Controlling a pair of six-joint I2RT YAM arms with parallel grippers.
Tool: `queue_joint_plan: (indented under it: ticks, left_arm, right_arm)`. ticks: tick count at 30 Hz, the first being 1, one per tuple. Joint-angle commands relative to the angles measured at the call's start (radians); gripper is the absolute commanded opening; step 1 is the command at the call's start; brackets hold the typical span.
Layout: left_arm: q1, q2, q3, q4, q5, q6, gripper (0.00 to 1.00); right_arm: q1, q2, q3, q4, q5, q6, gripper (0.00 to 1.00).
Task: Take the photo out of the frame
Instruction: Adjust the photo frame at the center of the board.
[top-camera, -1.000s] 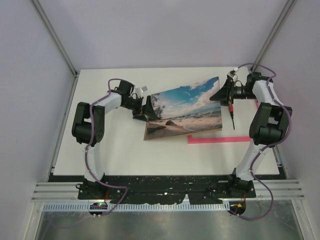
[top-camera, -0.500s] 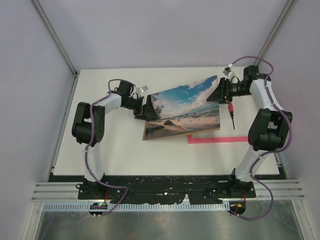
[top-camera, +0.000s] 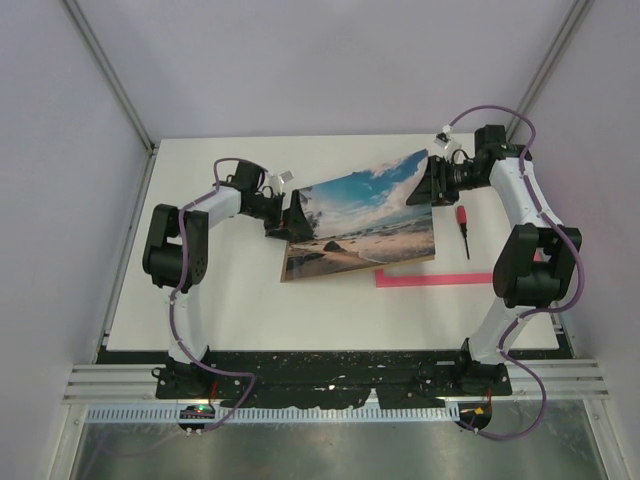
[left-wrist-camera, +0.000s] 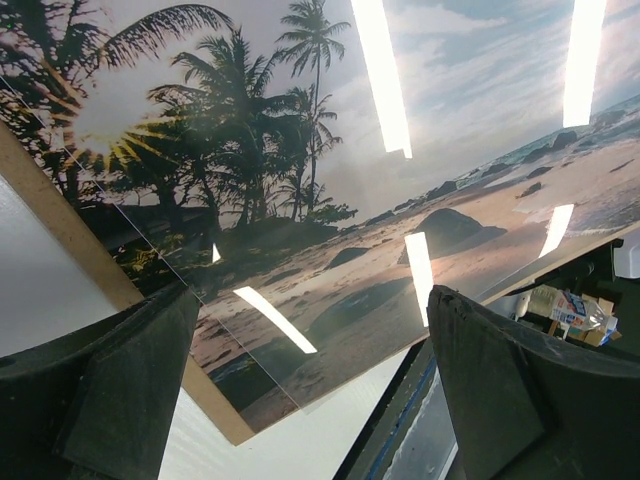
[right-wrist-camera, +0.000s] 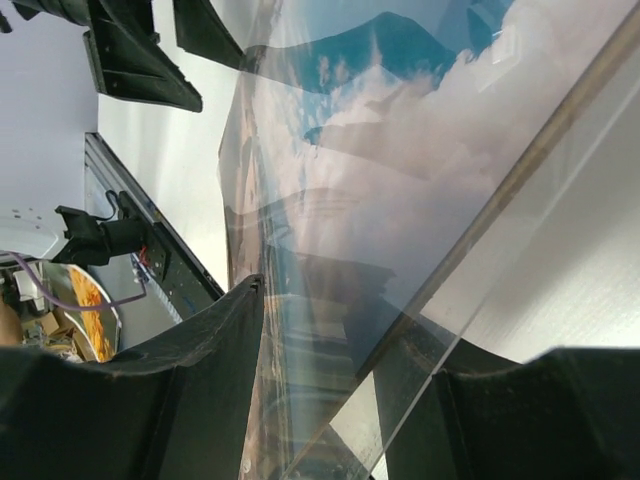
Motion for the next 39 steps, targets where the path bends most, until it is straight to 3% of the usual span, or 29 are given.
queue_joint_plan:
  ticks: [1, 6, 12, 15, 27, 39]
  left_arm:
    - [-0.022, -0.017, 0.019, 0.038, 0.103, 0.003, 1.00]
    - [-0.020, -0.036, -0.004, 0.074, 0.129, 0.002, 1.00]
    - [-0.032, -0.016, 0.029, 0.020, 0.099, 0.024, 1.00]
    - [-0.042, -0.002, 0.062, -0.040, 0.064, 0.049, 1.00]
    - [-0.028, -0.036, 0.025, -0.021, -0.022, 0.034, 1.00]
    - [-0.031, -0.019, 0.054, -0.066, -0.036, 0.051, 1.00]
  right_arm:
    - [0.021, -0.051, 0.046, -0.008, -0.177, -0.019, 0.51]
    - [-0.045, 0.003, 0.057, -0.060, -0.391, -0.039, 0.51]
    - [-0.022, 0.001, -0.002, 0.021, -0.245, -0.002, 0.51]
    - [-0.023, 0.009, 0.046, -0.045, -0.355, -0.038, 0.51]
    - [-0.094, 0.003, 0.106, -0.206, -0.621, -0.203, 0.51]
    - [-0.098, 0.034, 0.054, -0.123, -0.537, -0.122, 0.50]
